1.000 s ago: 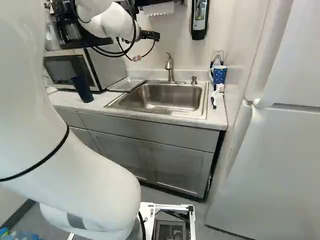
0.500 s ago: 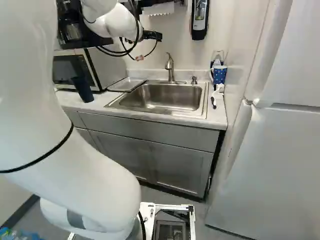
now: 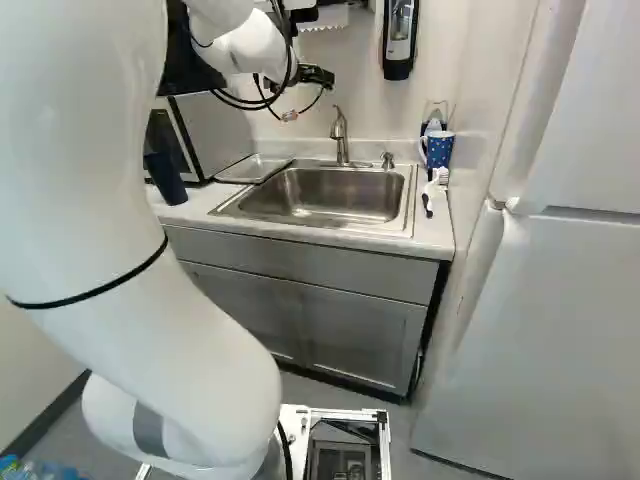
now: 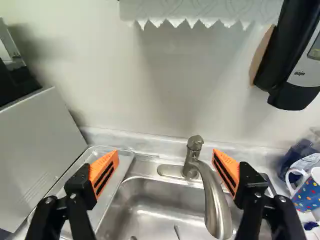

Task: Rinse the cup and place it in the tray

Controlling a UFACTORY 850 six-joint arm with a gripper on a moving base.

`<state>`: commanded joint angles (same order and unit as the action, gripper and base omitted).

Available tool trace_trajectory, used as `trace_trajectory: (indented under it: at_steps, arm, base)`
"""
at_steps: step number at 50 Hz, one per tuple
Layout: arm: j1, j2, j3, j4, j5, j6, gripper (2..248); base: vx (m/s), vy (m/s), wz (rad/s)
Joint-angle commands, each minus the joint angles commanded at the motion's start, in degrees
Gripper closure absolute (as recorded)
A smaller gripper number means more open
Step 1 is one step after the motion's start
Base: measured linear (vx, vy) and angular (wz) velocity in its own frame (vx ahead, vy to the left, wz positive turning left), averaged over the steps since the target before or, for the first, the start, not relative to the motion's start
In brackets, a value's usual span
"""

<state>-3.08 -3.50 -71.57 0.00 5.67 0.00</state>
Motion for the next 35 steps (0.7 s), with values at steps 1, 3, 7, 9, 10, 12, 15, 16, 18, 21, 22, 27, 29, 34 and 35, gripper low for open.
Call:
trace_trajectory:
  at_steps: [1,3,7,9,10,12,15,16,18,21,22,27,29,34,35]
  arm:
    - [0.0,-0.2,-0.3,0.0,-0.2,0.0,3]
    - [-0.1,-0.7,-0.8,0.0,-0.8,0.0,3]
    - [-0.2,-1.7,-1.8,0.0,-1.8,0.0,3]
    - [-0.3,-2.3,-2.3,0.0,-2.4,0.0,3]
    - [-0.3,-2.5,-2.6,0.0,-2.7,0.0,3]
    - [-0.3,-3.0,-3.2,0.0,-3.3,0.0,3]
    - [-0.3,-3.8,-4.0,0.0,-4.1,0.0,3]
    - [-0.4,-4.0,-4.2,0.0,-4.4,0.0,3]
    - [-0.4,-4.5,-4.7,0.0,-5.0,0.0,3]
    - [-0.3,-5.2,-5.5,0.0,-5.9,0.0,3]
    - [-0.3,-5.4,-5.7,0.0,-6.2,0.0,3]
    - [-0.3,-6.6,-7.0,0.0,-7.7,0.0,3]
    - [-0.3,-7.1,-7.5,0.0,-8.3,0.0,3]
    - [-0.3,-8.2,-8.7,0.0,-9.7,0.0,3]
    - [-0.2,-8.4,-9.0,0.0,-10.0,0.0,3]
  base:
    - [0.000,0.000,0.000]
    - [0.000,0.000,0.000]
    - [0.000,0.000,0.000]
    - [0.000,0.000,0.000]
    - [0.000,0.000,0.000]
    - [0.000,0.000,0.000]
    - [0.000,0.000,0.000]
    - [0.000,0.000,0.000]
    - [0.000,0.000,0.000]
    - [0.000,0.000,0.000]
    - [0.000,0.000,0.000]
    - [0.000,0.000,0.000]
    - [0.000,0.000,0.000]
    - [0.000,0.000,0.000]
    - [0.000,0.000,0.000]
